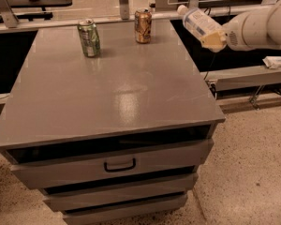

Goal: Move blue plastic bottle near orange can

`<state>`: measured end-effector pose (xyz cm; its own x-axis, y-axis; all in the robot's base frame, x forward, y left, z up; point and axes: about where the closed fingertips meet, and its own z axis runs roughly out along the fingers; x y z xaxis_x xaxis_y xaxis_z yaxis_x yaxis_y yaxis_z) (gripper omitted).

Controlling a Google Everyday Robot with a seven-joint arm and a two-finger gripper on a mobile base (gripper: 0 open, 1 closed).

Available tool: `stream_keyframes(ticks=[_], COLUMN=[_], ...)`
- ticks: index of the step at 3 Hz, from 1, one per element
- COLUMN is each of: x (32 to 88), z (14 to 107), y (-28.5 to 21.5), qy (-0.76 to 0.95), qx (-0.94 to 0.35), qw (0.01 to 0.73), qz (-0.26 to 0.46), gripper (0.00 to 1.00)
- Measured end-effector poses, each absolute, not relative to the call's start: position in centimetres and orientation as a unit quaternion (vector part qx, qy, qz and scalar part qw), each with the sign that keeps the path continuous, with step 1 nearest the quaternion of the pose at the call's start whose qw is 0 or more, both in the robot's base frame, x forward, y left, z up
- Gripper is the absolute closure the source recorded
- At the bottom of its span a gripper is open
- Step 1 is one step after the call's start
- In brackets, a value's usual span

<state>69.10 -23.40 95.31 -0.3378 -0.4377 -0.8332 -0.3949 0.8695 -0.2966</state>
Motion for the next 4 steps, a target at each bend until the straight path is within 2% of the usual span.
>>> stream_keyframes(ticks=[1,2,4], x=[74.2,80.8,85.0], z=[93.8,90.7,89.4], y=[-24.6,-22.7,-18.8], qy=[0.829,0.838,0.836], qx=[-0.232,-0.225,-0.243], qw=[0.508,0.497,0.492], qz=[-0.028,-0.008,0.023], gripper=[1.00,1.00,1.00])
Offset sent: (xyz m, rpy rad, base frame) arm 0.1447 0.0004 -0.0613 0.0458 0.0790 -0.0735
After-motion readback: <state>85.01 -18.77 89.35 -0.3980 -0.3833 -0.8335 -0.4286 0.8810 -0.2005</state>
